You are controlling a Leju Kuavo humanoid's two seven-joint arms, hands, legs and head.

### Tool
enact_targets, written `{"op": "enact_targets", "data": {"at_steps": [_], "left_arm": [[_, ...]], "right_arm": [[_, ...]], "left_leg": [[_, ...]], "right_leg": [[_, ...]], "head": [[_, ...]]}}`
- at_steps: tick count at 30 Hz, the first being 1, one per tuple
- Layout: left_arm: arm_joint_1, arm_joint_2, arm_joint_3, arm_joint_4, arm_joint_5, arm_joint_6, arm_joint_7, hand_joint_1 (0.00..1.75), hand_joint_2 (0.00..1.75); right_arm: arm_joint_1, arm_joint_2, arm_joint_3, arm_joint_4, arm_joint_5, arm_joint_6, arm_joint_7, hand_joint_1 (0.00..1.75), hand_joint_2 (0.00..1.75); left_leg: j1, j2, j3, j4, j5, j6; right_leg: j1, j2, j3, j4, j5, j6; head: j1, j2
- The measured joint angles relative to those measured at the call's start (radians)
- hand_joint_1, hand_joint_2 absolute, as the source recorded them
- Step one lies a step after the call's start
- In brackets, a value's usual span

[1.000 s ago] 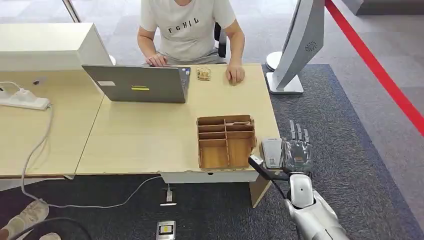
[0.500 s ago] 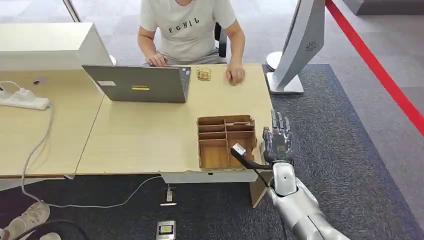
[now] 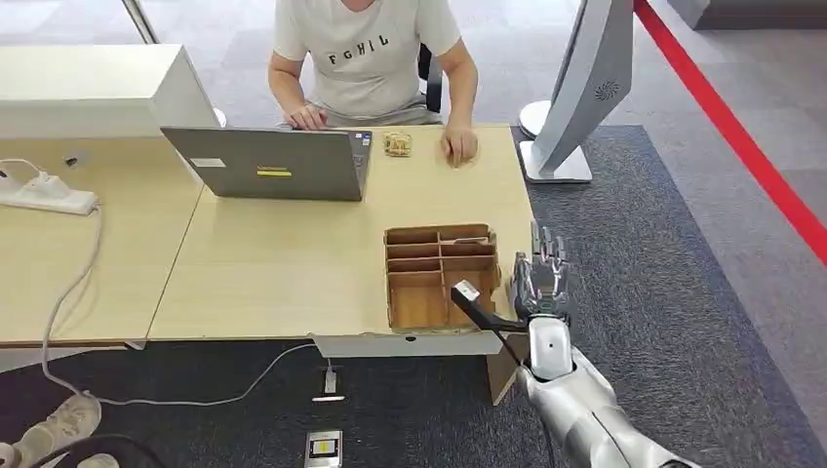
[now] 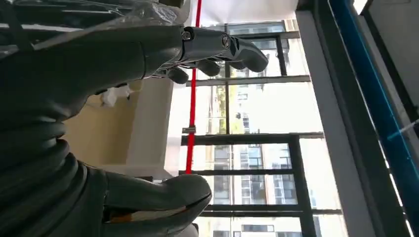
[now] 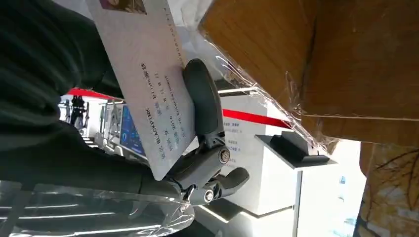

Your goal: Pass the card to the sensor for recognition and then transmit it.

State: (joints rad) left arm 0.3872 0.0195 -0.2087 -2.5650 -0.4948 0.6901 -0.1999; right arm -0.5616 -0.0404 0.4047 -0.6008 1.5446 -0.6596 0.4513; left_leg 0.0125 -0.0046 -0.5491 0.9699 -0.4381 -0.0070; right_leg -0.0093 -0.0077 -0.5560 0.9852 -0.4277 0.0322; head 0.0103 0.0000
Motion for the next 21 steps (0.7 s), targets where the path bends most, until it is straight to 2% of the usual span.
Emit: {"op": "enact_targets", "data": {"at_steps": [13, 17, 21], "left_arm": [[0.016, -0.049, 0.012, 0.007, 0.008, 0.000, -0.064, 0.00, 1.75], [0.021, -0.062, 0.017, 0.009, -0.027, 0.000, -0.054, 0.00, 1.75], [0.022, -0.069, 0.019, 0.009, -0.082, 0.000, -0.007, 0.00, 1.75]], "right_arm": [[-0.027, 0.008, 0.012, 0.035, 0.003, 0.019, 0.007, 1.75, 1.75], [-0.027, 0.011, 0.015, 0.049, 0.003, 0.029, 0.026, 1.75, 1.75], [-0.027, 0.010, 0.018, 0.062, 0.003, 0.040, 0.048, 1.75, 1.75]], "left_leg": [[0.000, 0.000, 0.000, 0.000, 0.000, 0.000], [0.000, 0.000, 0.000, 0.000, 0.000, 0.000], [0.000, 0.000, 0.000, 0.000, 0.000, 0.000]], "right_leg": [[0.000, 0.000, 0.000, 0.000, 0.000, 0.000], [0.000, 0.000, 0.000, 0.000, 0.000, 0.000], [0.000, 0.000, 0.000, 0.000, 0.000, 0.000]], "head": [[0.000, 0.000], [0.000, 0.000], [0.000, 0.000]]}}
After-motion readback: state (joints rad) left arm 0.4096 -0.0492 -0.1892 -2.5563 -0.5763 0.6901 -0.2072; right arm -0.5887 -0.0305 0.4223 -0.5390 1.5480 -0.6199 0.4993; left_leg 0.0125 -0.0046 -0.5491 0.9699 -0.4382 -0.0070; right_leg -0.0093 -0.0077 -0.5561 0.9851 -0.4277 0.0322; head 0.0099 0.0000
